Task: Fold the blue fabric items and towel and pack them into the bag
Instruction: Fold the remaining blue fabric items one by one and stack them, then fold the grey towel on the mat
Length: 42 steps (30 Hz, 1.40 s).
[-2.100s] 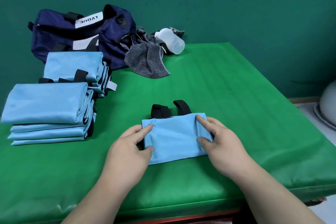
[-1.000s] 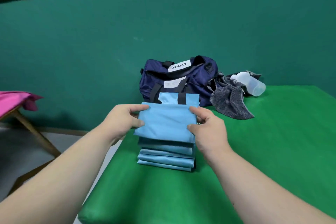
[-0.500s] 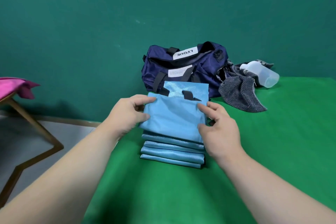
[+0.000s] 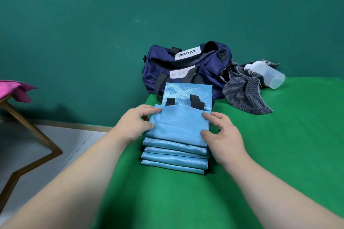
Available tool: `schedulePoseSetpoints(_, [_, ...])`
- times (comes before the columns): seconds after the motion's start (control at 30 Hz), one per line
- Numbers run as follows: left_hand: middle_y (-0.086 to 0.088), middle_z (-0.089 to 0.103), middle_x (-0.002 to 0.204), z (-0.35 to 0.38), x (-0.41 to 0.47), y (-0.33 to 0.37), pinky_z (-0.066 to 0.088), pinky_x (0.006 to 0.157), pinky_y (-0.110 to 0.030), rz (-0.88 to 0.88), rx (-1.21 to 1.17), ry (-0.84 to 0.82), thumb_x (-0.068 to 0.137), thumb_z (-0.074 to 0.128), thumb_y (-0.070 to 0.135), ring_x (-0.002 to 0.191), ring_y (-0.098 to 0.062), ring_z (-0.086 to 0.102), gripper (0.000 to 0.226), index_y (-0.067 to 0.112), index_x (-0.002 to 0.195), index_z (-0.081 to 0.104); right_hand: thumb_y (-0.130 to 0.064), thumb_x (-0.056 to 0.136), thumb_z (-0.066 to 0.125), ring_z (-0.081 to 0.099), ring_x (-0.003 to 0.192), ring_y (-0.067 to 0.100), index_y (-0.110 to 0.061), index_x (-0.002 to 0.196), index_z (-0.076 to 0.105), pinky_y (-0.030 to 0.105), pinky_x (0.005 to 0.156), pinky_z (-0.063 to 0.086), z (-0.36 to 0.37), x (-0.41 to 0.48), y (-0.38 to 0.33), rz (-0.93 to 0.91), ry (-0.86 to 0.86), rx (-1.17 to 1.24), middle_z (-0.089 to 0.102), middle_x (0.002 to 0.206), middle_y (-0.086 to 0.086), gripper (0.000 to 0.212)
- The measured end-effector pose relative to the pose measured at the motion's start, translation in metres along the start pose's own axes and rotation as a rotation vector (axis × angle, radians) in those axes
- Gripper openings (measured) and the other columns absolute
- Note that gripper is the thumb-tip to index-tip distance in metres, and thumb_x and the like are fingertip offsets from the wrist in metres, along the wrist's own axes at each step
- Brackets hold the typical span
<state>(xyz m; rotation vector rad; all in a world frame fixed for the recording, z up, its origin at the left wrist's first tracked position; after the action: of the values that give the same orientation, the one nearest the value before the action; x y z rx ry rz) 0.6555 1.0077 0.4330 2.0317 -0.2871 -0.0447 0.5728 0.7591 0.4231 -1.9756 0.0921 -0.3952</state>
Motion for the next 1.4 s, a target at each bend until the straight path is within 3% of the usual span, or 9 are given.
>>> schedulePoseSetpoints(0.13, [0.020,0.049,0.139,0.002,-0.006,-0.008,0.034,0.107,-0.030,-0.016,0.063,-0.038,0.063,0.064,0.026,0.124,-0.001,0.046,0.052,0.052,0.107,0.071,-0.012,0.084,0.071,0.038,0.136,0.006,-0.033,0.125,0.066,0.020,0.110,0.025,0.001,-0.003,0.014,0.029,-0.031,0.027,0.046,0.139,-0.013,0.046])
schedulePoseSetpoints(0.33, [0.018,0.039,0.148,0.005,-0.020,-0.013,0.023,0.104,-0.026,-0.030,-0.072,-0.053,0.066,0.062,0.026,0.137,-0.004,0.033,0.052,0.052,0.110,0.070,-0.012,0.084,0.070,0.021,0.143,-0.003,-0.043,0.116,0.065,0.021,0.109,0.017,0.001,-0.001,0.015,0.038,-0.077,0.091,0.028,0.155,-0.010,0.045])
schedulePoseSetpoints(0.5, [0.018,0.026,0.157,0.000,-0.032,0.010,0.022,0.106,-0.026,0.013,-0.156,0.002,0.065,0.064,0.032,0.140,-0.001,0.027,0.051,0.047,0.114,0.071,-0.009,0.088,0.068,0.023,0.135,-0.008,-0.037,0.116,0.067,0.014,0.104,0.017,-0.005,0.004,0.000,-0.008,-0.106,0.141,0.025,0.156,-0.009,0.040])
schedulePoseSetpoints(0.7, [0.010,-0.002,0.165,0.007,-0.041,0.050,0.005,0.123,-0.046,0.027,0.262,0.110,0.069,0.056,0.053,0.149,-0.004,-0.007,0.053,0.058,0.122,0.055,-0.034,0.081,0.066,0.013,0.147,-0.004,-0.053,0.129,0.050,0.029,0.123,0.011,-0.006,-0.001,-0.009,-0.090,-0.219,0.158,0.016,0.158,-0.020,0.054])
schedulePoseSetpoints(0.8, [0.009,-0.009,0.165,0.026,-0.050,0.082,-0.002,0.122,-0.044,0.163,0.473,0.167,0.075,0.050,0.054,0.148,-0.005,-0.016,0.058,0.051,0.133,0.051,-0.034,0.084,0.063,0.013,0.146,-0.006,-0.058,0.130,0.043,0.021,0.119,0.014,-0.022,-0.004,-0.015,-0.117,-0.225,0.184,0.017,0.157,-0.021,0.056])
schedulePoseSetpoints(0.9, [0.015,-0.008,0.163,0.063,-0.062,0.111,-0.005,0.123,-0.040,0.273,0.490,0.099,0.078,0.050,0.052,0.146,0.000,-0.020,0.058,0.047,0.136,0.051,-0.022,0.093,0.064,0.024,0.143,-0.002,-0.047,0.129,0.053,0.008,0.106,0.021,-0.044,0.000,-0.010,-0.126,-0.217,0.131,0.032,0.153,-0.015,0.045])
schedulePoseSetpoints(1.1, [0.010,0.004,0.165,0.166,-0.081,0.147,-0.011,0.120,-0.027,0.496,0.536,-0.078,0.086,0.052,0.046,0.149,-0.003,-0.018,0.050,0.040,0.136,0.054,-0.006,0.092,0.060,0.040,0.135,0.006,-0.023,0.129,0.063,0.012,0.104,0.020,-0.103,0.023,0.037,-0.046,-0.183,-0.177,0.047,0.141,-0.006,0.041])
schedulePoseSetpoints(1.27, [0.011,0.010,0.165,0.247,-0.079,0.132,-0.001,0.117,-0.016,0.399,0.424,-0.233,0.094,0.056,0.036,0.149,0.001,-0.005,0.054,0.034,0.146,0.043,-0.007,0.090,0.060,0.052,0.123,0.013,-0.024,0.125,0.065,0.018,0.097,0.030,-0.156,0.044,0.078,0.049,-0.122,-0.308,0.054,0.137,-0.005,0.040])
schedulePoseSetpoints(1.4, [0.008,0.010,0.165,0.274,-0.045,0.119,0.003,0.118,-0.019,0.332,0.438,-0.166,0.094,0.055,0.035,0.151,-0.005,0.000,0.055,0.033,0.147,0.041,-0.010,0.090,0.062,0.046,0.132,0.016,-0.019,0.130,0.063,0.018,0.110,0.025,-0.166,0.070,0.101,0.026,-0.209,-0.461,0.051,0.142,0.001,0.041])
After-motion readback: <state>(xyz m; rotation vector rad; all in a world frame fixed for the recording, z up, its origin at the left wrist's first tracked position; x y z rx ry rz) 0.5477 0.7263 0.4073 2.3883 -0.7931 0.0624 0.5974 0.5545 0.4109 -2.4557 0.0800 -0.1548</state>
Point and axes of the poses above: each hand's wrist, its own x-axis towards the middle knuckle, its own z-axis out of the palm, y = z × x, the point moved 8 cm from there along x, towards the middle knuckle
